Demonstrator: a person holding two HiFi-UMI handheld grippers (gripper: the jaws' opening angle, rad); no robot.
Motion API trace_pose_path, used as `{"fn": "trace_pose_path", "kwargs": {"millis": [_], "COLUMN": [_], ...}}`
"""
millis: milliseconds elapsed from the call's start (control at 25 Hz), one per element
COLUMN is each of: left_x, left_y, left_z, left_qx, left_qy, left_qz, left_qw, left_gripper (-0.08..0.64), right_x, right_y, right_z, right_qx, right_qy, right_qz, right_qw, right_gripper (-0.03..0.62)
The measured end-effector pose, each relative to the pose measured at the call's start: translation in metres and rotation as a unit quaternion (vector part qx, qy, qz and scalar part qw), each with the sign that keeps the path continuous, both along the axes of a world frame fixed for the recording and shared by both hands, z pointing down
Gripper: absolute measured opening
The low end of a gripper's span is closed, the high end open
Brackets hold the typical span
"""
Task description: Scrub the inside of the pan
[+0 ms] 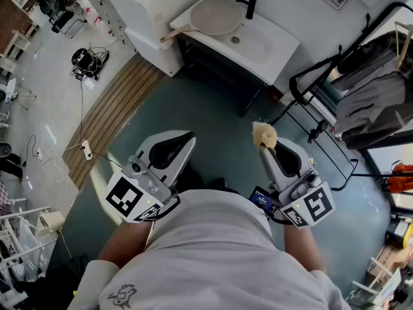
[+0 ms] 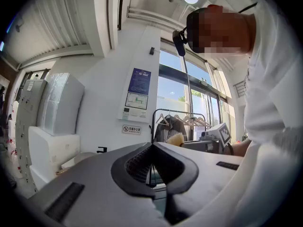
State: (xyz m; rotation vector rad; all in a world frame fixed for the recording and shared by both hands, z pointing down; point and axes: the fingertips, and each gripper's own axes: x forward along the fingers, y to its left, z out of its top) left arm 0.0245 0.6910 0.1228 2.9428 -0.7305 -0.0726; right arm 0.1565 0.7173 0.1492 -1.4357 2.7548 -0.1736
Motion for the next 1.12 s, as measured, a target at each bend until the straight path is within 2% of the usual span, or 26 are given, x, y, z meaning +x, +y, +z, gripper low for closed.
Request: {"fn": "trace_pose_path", "kwargs": {"millis": [360,600,800,1120], "left_x": [-0.006,-0.013,-0.037,-0.103], "left_y": [0.000,-0.018,-0.044,-0.113], "left_z": [0.005,0.009,0.011,0.014], "left_qx": [-0.007,-0.012,-0.011,-0.012], "left_qy": [-0.003,-0.001,0.000,0.001], "left_qz": [-0.007,-0.002,-0.011,-0.021], "left_qw": [0.9999,0.9999,0.9999,0.9997], "left_gripper": [-0.002,-0.002,-0.002,-0.002], "right_x": [-0.001,-0.008,-0.027,-0.076], "right_y": [0.002,-0.012,-0.037,-0.108], "right_z": [0.000,0.003,0.002,-0.003], "right_qx": [-0.004,-0.012,-0.011,-0.007], "right_qy": [-0.003,-0.004,0.006,0.018], "right_qz": [0.007,0.010,0.005,0.012], "right_qw": [1.000,1.000,1.000,1.000], "right_gripper": [0.069,0.072,0.072,0.072]}}
